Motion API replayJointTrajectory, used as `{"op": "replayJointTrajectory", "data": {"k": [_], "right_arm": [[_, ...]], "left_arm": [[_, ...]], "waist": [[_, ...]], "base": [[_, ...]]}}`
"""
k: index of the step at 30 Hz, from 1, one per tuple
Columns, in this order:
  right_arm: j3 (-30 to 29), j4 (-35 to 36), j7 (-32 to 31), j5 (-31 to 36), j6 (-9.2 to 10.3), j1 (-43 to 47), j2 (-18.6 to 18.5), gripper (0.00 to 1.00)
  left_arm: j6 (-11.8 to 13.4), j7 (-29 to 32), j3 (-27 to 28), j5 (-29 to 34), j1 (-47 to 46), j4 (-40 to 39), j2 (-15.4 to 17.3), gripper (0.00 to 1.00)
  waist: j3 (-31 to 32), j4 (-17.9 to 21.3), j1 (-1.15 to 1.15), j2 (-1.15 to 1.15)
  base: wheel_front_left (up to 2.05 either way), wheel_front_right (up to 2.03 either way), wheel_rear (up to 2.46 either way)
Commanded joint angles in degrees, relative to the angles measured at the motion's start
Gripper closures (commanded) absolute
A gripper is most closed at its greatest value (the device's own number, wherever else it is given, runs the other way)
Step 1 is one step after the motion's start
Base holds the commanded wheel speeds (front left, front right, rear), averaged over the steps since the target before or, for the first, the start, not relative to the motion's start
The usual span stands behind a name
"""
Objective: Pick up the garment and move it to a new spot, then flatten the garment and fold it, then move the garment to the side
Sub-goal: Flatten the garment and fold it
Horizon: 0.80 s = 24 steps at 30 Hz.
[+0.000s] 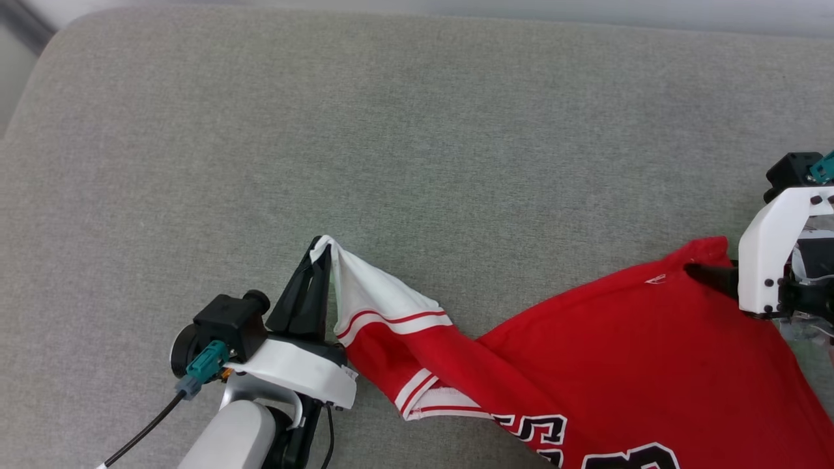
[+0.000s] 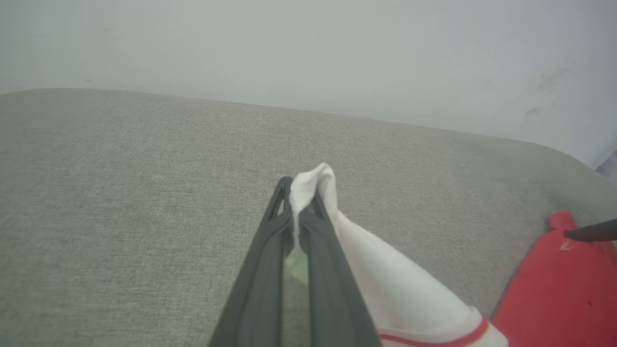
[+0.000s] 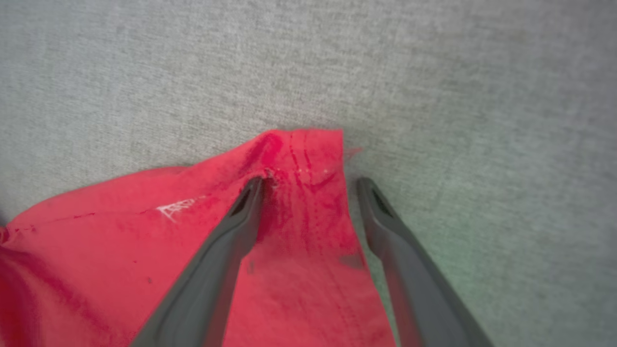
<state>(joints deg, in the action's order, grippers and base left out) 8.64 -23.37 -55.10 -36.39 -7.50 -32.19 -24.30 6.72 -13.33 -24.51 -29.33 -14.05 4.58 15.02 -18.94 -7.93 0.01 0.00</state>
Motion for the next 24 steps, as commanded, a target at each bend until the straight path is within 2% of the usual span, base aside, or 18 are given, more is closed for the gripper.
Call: {"op": "replayJointTrajectory", "data": {"k": [1, 2, 4, 5, 12, 19, 20, 24], "right_arm": [[1.73, -2.33, -1.32, -0.27, 0.02, 1.58, 1.08, 0.00], [2.40, -3.11, -1.99, -0.26, 0.02, 2.05, 1.08, 0.00], [3.39, -3.86, -2.69, -1.27, 0.01, 2.61, 1.62, 0.79], [4.40, -4.01, -3.04, -1.79, 0.00, 2.44, 1.50, 1.00], [6.49, -3.13, 1.96, -1.46, 0.01, 0.01, -0.44, 1.00], [8.74, -4.53, 13.09, 1.46, 0.02, -1.17, -0.58, 1.00], [9.72, -5.42, 16.52, 2.45, 0.02, -1.81, -0.45, 1.00], [10.86, -7.82, 22.44, 3.76, 0.02, -3.59, -0.01, 1.00]], "left_arm": [[-0.10, -0.41, 0.04, 0.11, -0.64, 0.35, -0.35, 1.00], [-0.16, -0.50, 0.09, 0.01, -0.66, 0.61, -0.47, 1.00], [-0.35, -0.71, 0.10, -0.16, -0.63, 1.07, -0.62, 1.00], [-0.59, -0.86, 0.12, -0.33, -0.53, 1.55, -0.77, 1.00], [-1.15, -0.89, 0.96, -1.36, 0.95, 3.46, 0.34, 1.00], [-2.52, 0.82, 2.61, -2.08, -1.71, 5.46, 3.81, 1.00], [-3.16, 1.22, 3.28, -2.85, -3.07, 6.88, 4.33, 1.00], [-4.19, 1.68, 5.12, -4.57, -7.07, 11.11, 4.89, 1.00]], "waist": [[-0.41, -0.62, -0.01, 0.00], [-0.42, -0.77, -0.01, 0.00], [-0.40, -0.97, -0.01, 0.00], [-0.31, -1.04, -0.01, 0.00], [2.86, 0.53, -0.01, 0.00], [9.87, 3.62, -0.01, 0.00], [12.37, 4.84, -0.01, 0.00], [16.48, 7.13, -0.01, 0.00]], "base": [[0.00, 0.00, 0.00], [0.00, 0.00, 0.00], [0.00, 0.00, 0.00], [0.00, 0.00, 0.00], [0.00, 0.00, 0.00], [0.00, 0.00, 0.00], [0.00, 0.00, 0.00], [0.00, 0.00, 0.00]]}}
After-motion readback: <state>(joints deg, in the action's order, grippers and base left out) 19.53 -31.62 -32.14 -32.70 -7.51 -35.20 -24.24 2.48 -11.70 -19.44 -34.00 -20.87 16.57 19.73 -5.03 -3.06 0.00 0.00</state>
